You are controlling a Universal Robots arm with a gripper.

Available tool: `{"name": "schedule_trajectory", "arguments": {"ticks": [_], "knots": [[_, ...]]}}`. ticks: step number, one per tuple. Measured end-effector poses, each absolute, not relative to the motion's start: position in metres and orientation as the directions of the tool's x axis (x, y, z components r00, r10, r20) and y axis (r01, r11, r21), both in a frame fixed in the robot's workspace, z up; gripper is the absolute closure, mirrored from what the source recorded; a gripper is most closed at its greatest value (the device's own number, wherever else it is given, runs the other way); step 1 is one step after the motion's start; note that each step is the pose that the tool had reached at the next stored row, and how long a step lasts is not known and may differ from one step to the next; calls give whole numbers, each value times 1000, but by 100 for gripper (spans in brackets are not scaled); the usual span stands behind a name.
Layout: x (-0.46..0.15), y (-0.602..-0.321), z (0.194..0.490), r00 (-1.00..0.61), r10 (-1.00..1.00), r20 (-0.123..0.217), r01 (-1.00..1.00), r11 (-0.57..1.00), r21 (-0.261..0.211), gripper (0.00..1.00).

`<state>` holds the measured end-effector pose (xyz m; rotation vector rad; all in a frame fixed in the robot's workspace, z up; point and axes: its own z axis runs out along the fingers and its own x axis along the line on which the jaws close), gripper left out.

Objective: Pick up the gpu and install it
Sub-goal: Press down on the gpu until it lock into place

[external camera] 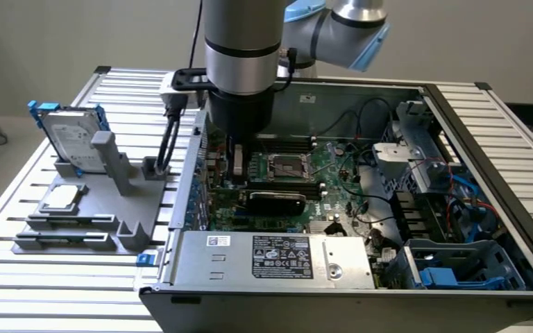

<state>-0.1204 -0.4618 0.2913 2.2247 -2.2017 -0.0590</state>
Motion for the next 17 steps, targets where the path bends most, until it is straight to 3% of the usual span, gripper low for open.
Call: {"name": "schedule_trajectory", "arguments": {"ticks": [5,17], "knots": [[-129,-463,291,10,-1000,-13,-999,-11,41,89],[-132,-467,294,6,-1000,-11,-994,-7,111,89]]}}
